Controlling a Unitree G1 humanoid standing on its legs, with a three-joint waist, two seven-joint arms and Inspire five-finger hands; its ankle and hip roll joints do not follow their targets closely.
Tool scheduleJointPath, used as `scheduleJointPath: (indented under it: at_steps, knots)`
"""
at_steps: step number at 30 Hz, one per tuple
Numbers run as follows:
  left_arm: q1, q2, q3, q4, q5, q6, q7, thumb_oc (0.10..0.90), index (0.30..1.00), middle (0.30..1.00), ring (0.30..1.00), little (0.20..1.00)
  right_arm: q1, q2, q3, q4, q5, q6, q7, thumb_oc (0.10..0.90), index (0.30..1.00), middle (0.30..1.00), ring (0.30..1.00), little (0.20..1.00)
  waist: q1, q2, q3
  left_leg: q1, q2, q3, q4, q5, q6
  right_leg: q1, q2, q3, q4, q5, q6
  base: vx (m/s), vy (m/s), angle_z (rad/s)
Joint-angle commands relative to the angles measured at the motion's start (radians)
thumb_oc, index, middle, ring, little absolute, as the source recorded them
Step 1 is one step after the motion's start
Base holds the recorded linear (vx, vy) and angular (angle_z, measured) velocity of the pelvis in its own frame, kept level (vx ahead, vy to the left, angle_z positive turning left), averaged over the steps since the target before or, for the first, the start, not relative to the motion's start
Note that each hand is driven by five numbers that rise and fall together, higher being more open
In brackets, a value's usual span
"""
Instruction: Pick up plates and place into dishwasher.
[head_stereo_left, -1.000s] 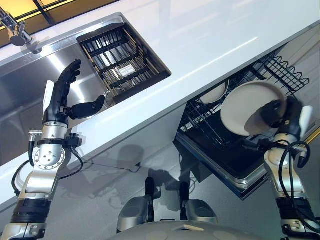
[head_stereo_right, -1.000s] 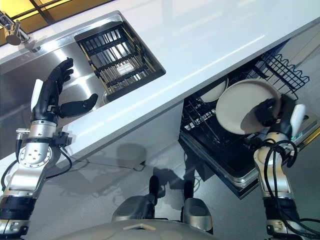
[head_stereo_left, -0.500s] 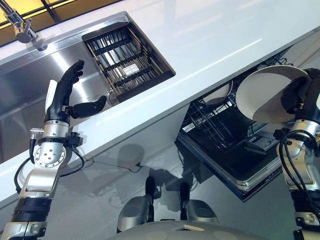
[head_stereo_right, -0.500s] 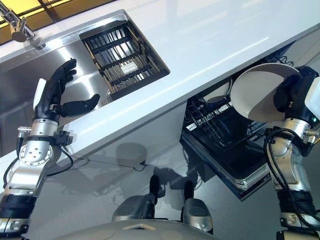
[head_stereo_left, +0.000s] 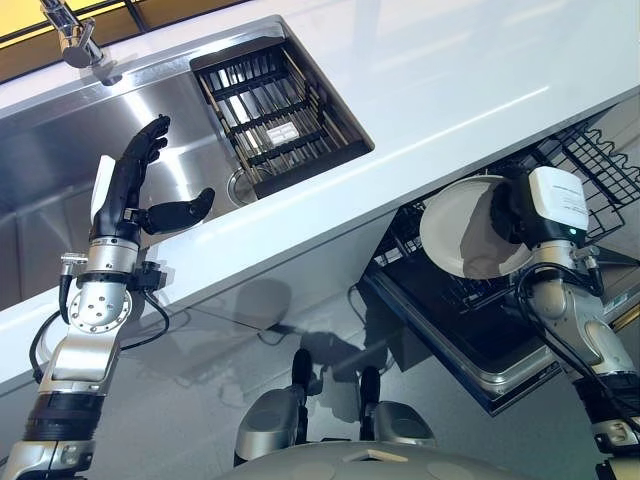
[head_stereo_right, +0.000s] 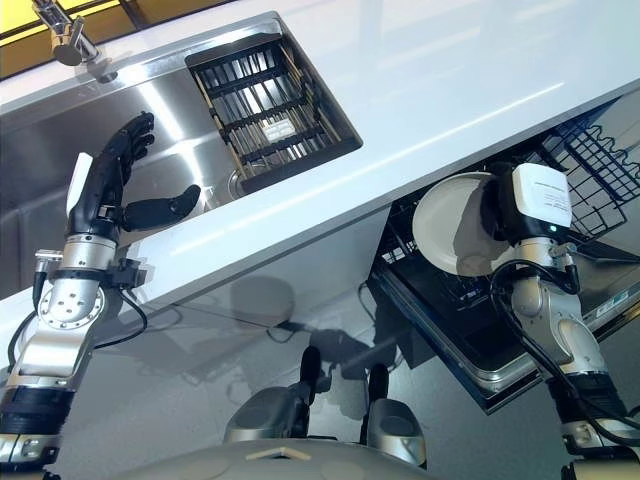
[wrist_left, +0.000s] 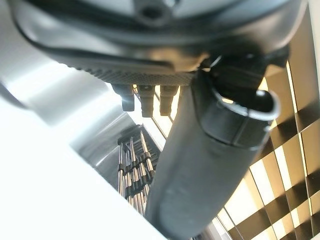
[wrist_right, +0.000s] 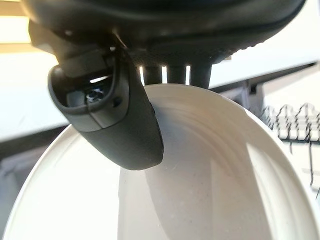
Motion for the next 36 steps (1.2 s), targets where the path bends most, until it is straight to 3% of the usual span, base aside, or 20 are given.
scheduleJointPath:
  at_steps: [1, 6, 10, 14, 20, 24, 36]
  knots:
    - [-0.026, 0.028, 0.050, -0.050, 0.018, -0.106, 0.031, 0.800, 0.900, 0.900, 0.900, 0.900, -0.093, -0.061, 0.033, 0.006, -0.052, 0.006, 0.019, 0.100, 0.300, 0.300, 0.300, 0.200, 0.002, -0.002, -0.097, 0.014, -0.064, 0.022, 0.059, -0.181, 0.046, -0.108, 0.073, 0.008, 0.180, -0.128, 0.026, 0.00, 0.000, 0.00]
    - [-0.024, 0.035, 0.041, -0.062, 0.013, -0.105, 0.044, 0.800, 0.900, 0.900, 0.900, 0.900, -0.102, -0.046, 0.103, 0.027, -0.131, 0.089, 0.094, 0.100, 0.300, 0.300, 0.300, 0.200, 0.004, 0.002, -0.086, 0.007, -0.063, 0.025, 0.062, -0.178, 0.046, -0.114, 0.073, 0.010, 0.182, -0.126, 0.026, -0.01, 0.001, 0.00]
    - [-0.022, 0.038, 0.035, -0.070, 0.012, -0.104, 0.052, 0.800, 0.900, 0.900, 0.900, 0.900, -0.108, -0.043, 0.135, 0.035, -0.161, 0.119, 0.112, 0.100, 0.300, 0.300, 0.300, 0.200, 0.005, 0.004, -0.080, 0.004, -0.063, 0.027, 0.063, -0.175, 0.046, -0.115, 0.073, 0.012, 0.182, -0.126, 0.025, 0.00, 0.000, 0.00]
    - [-0.023, 0.043, 0.028, -0.074, 0.010, -0.100, 0.058, 0.800, 0.900, 0.900, 0.900, 0.900, -0.120, -0.039, 0.149, 0.043, -0.106, 0.160, 0.078, 0.100, 0.300, 0.300, 0.300, 0.200, 0.007, 0.006, -0.073, 0.002, -0.061, 0.027, 0.066, -0.174, 0.044, -0.115, 0.073, 0.011, 0.184, -0.125, 0.025, 0.00, 0.000, 0.00]
    - [-0.016, 0.067, 0.040, -0.071, -0.008, -0.104, 0.056, 0.800, 0.900, 0.900, 0.900, 0.900, -0.123, -0.056, 0.039, 0.004, 0.051, 0.209, -0.106, 0.100, 0.300, 0.300, 0.300, 0.200, 0.004, 0.004, -0.070, 0.004, -0.056, 0.026, 0.071, -0.180, 0.045, -0.112, 0.076, 0.013, 0.188, -0.127, 0.026, 0.00, 0.000, 0.00]
    - [-0.012, 0.076, 0.051, -0.073, -0.016, -0.097, 0.056, 0.800, 0.900, 0.900, 0.900, 0.900, -0.103, -0.077, -0.065, 0.001, 0.073, 0.234, -0.224, 0.100, 0.300, 0.300, 0.300, 0.200, -0.004, 0.002, -0.072, 0.008, -0.056, 0.029, 0.072, -0.187, 0.048, -0.112, 0.078, 0.018, 0.188, -0.129, 0.027, 0.00, 0.000, 0.00]
    - [0.013, 0.081, 0.112, -0.086, -0.039, -0.062, 0.009, 0.800, 0.900, 0.900, 0.900, 0.900, 0.026, -0.105, -0.248, 0.024, 0.055, 0.299, -0.236, 0.100, 0.300, 0.300, 0.300, 0.200, -0.027, -0.004, -0.094, 0.026, -0.054, 0.044, 0.059, -0.186, 0.048, -0.101, 0.086, 0.026, 0.181, -0.129, 0.029, 0.01, 0.000, -0.03]
